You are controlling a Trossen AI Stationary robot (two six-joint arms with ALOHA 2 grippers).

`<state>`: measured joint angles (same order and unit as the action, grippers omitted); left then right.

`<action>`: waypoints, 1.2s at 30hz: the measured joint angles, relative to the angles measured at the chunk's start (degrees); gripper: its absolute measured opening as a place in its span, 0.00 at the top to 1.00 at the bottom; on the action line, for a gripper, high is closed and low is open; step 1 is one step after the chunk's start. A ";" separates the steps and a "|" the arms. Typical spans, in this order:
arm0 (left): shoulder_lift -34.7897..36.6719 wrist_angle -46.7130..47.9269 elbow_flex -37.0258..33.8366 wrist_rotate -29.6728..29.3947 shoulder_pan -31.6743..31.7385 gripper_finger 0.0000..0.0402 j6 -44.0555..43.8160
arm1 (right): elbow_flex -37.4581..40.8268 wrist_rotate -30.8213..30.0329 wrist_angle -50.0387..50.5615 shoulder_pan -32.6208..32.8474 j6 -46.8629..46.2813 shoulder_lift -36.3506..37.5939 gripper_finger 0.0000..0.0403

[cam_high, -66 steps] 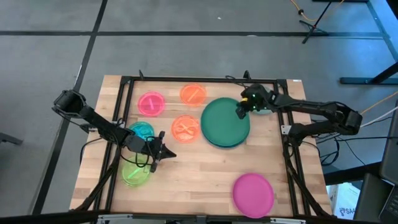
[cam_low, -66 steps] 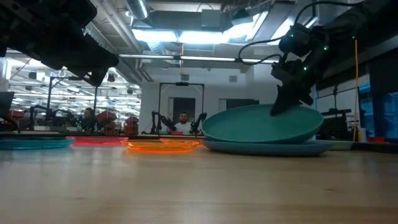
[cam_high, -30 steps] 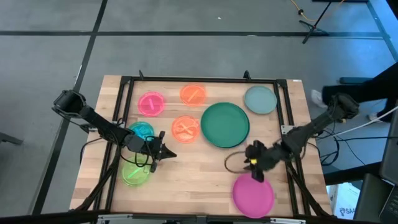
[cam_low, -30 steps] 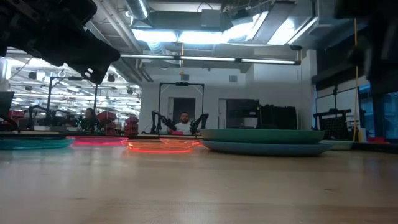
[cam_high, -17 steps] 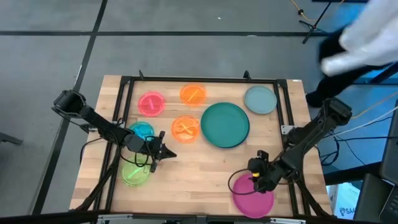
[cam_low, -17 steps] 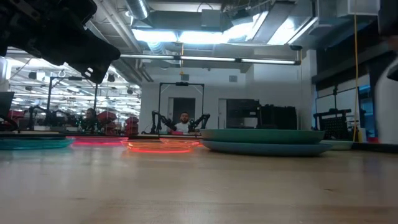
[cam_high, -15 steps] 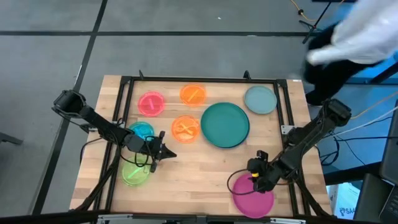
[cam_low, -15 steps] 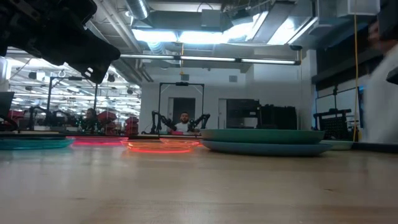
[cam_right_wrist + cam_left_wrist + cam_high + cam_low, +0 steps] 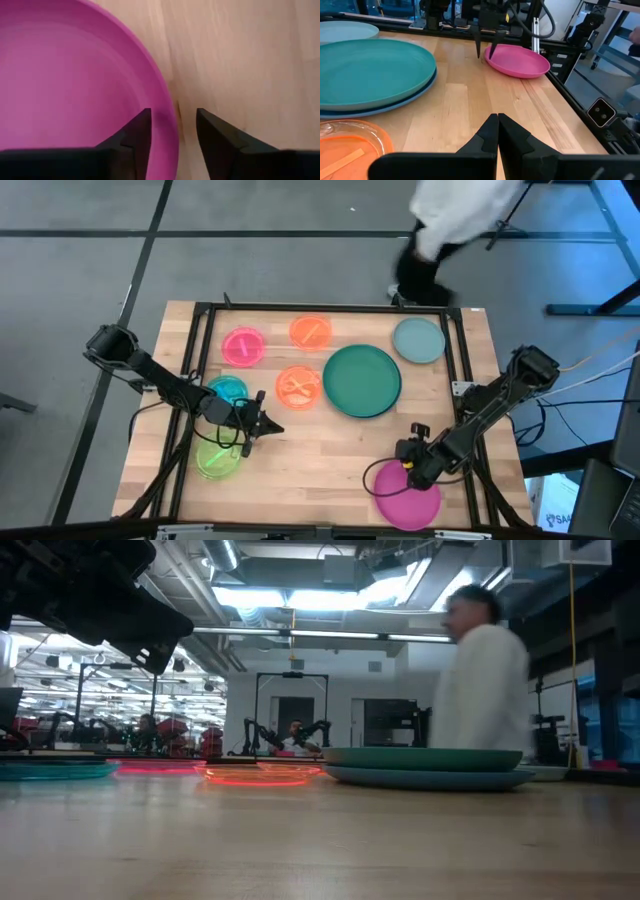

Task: Stack plastic plates
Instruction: Stack the pink plate on top of the green plate

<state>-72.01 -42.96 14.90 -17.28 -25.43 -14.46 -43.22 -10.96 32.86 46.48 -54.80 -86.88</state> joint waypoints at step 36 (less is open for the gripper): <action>0.00 -0.48 0.00 -0.63 -0.09 1.00 -1.50 | 0.09 -4.10 -0.86 -20.59 10.86 16.58 1.00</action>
<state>-72.01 -43.44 14.90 -17.91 -25.52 -15.96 -43.13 -15.05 32.01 25.89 -43.94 -70.30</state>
